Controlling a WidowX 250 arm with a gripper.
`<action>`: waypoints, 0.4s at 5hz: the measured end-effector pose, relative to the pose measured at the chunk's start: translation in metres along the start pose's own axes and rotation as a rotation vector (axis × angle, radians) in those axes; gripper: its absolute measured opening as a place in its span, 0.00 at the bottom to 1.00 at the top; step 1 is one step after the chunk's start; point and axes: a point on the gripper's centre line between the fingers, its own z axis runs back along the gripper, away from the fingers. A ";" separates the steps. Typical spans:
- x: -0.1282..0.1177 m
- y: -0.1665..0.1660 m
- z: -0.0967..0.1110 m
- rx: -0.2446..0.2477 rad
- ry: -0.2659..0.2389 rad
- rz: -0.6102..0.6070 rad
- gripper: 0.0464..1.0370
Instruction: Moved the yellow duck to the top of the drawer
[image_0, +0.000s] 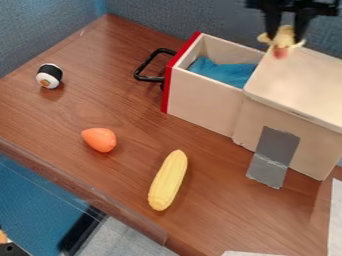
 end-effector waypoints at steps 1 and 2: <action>-0.023 -0.023 -0.007 -0.013 0.024 -0.046 0.40; -0.027 -0.023 -0.010 0.006 0.027 -0.043 0.72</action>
